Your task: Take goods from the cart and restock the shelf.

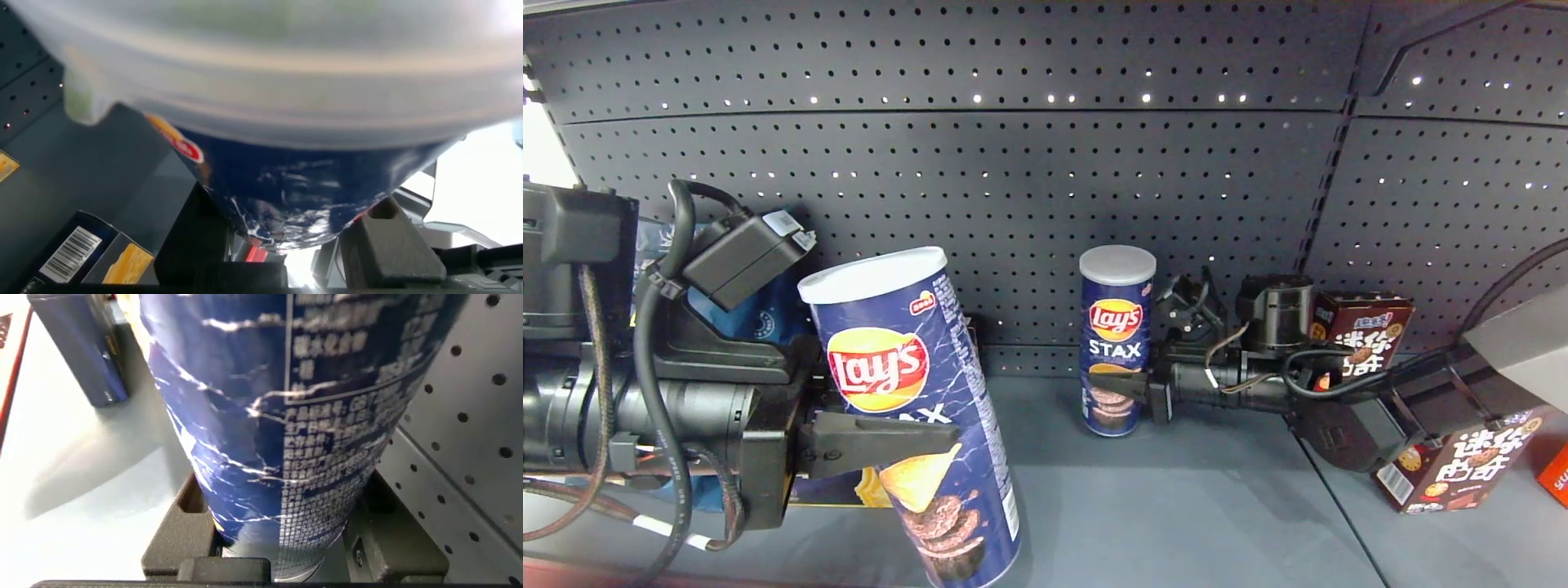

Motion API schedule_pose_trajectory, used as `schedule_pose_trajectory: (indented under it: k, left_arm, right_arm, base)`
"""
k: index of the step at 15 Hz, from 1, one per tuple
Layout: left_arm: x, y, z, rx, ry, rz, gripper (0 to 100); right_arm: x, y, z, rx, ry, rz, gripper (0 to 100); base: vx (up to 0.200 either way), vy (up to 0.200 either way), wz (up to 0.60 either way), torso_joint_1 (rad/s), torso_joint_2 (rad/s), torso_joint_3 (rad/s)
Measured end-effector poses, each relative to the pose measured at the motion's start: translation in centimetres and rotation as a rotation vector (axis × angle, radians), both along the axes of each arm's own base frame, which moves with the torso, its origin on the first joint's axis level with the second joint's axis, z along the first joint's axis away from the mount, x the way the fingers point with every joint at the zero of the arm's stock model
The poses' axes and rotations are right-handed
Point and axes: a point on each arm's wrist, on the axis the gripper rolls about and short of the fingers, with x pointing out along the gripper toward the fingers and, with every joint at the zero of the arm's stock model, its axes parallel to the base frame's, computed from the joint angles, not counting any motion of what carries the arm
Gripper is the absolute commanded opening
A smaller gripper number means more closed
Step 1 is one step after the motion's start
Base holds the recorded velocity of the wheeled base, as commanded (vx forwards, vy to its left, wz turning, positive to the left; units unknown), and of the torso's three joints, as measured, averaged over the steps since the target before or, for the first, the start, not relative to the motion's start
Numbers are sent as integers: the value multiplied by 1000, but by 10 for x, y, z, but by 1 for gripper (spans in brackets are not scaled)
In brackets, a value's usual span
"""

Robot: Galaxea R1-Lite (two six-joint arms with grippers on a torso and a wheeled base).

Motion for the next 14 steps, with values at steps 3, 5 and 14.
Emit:
schedule_pose_trajectory:
  k: [3,5,14]
  left_arm:
    - [0,0,0,0,-1,1,0]
    - [1,0,0,0,-1,1,0]
    - [0,0,0,-2,4,5,0]
  right_arm:
    - [-18,-9,-6,4,2,-1,0]
    - [-30,-15,-11,6,8,1,0]
    - [-85,-31,-13,70,24,31,0]
  base:
    - [0,0,0,0,0,0]
    - [0,0,0,0,0,0]
    - [0,0,0,0,0,0]
